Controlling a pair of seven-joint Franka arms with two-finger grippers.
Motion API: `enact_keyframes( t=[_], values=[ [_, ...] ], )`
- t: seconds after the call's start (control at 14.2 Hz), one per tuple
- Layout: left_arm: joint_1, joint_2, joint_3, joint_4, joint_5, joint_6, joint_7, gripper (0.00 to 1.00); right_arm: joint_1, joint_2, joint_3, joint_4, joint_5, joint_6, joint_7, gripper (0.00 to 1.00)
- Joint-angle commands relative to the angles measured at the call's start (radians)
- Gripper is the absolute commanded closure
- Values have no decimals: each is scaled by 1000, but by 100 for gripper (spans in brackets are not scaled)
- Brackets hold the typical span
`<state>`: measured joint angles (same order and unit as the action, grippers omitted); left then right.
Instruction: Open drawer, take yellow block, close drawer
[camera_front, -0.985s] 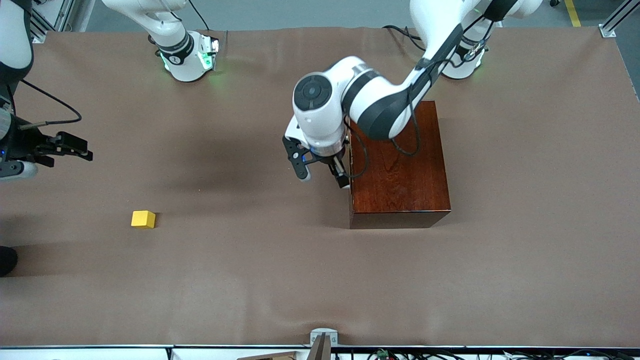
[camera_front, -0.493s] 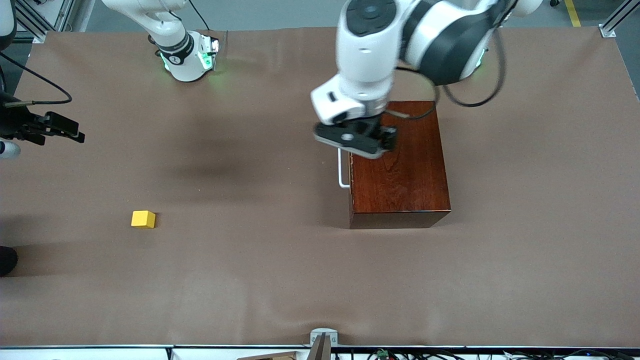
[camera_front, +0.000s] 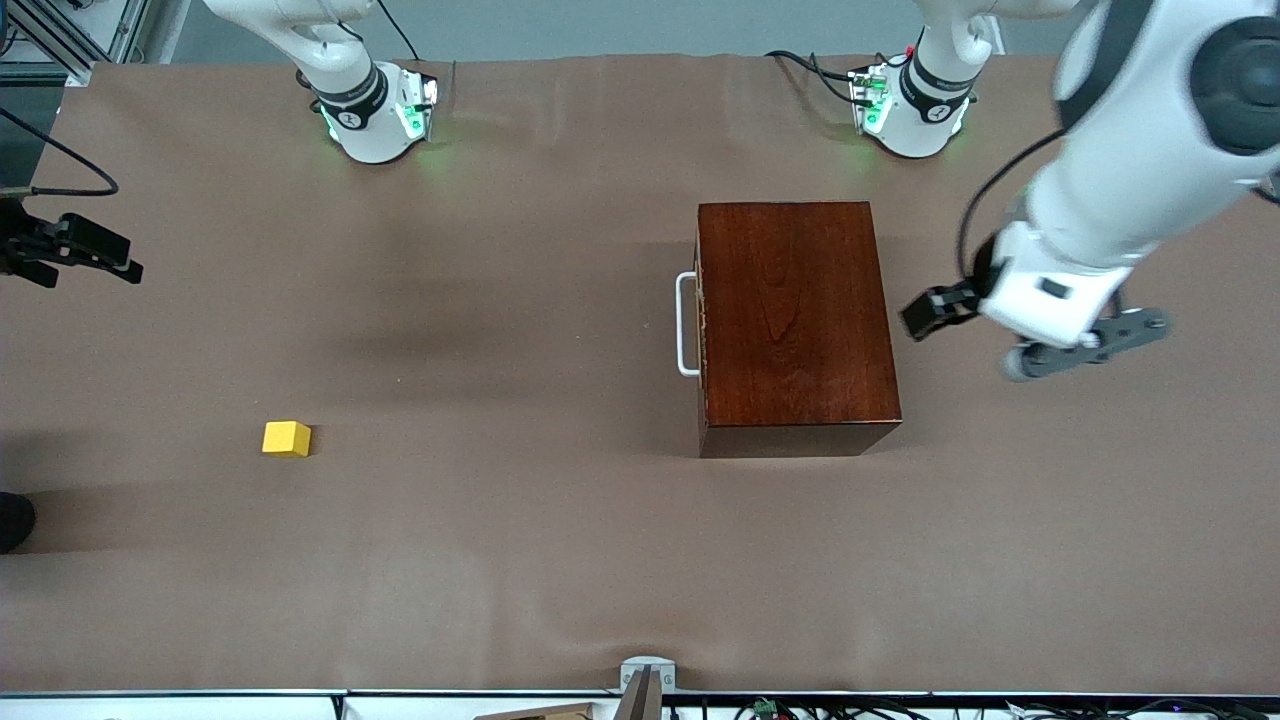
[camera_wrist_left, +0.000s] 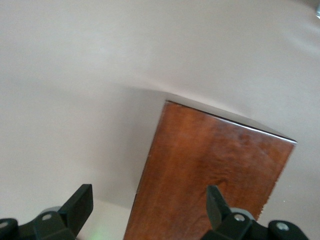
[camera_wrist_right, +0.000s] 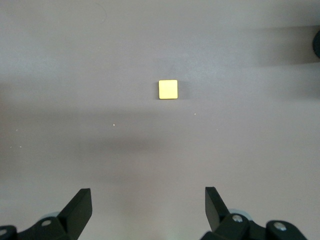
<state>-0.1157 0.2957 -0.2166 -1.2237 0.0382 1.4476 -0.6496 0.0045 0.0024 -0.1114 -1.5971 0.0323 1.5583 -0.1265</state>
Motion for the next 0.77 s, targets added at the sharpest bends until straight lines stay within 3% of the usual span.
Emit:
enact_keyframes(
  t=[0.0,0.14,0.35,0.56,0.7],
  values=[
    [79,-105,-6,-130,-40,-3,93,0,2,1,4,26,-23,-9,42,0],
    [128,-125,14,-167,-46,4,276,0,8,2,6,28,-19,-7,73,0],
    [108,-188,137,-244,-78,36,398,0,20,4,6,36,-22,-7,73,0],
    [106,-302,183,-413,-80,151,502,0,15,8,6,37,-22,-9,73,0],
    [105,-308,181,-415,-78,155,507,0,12,10,4,37,-22,-11,73,0]
  ],
)
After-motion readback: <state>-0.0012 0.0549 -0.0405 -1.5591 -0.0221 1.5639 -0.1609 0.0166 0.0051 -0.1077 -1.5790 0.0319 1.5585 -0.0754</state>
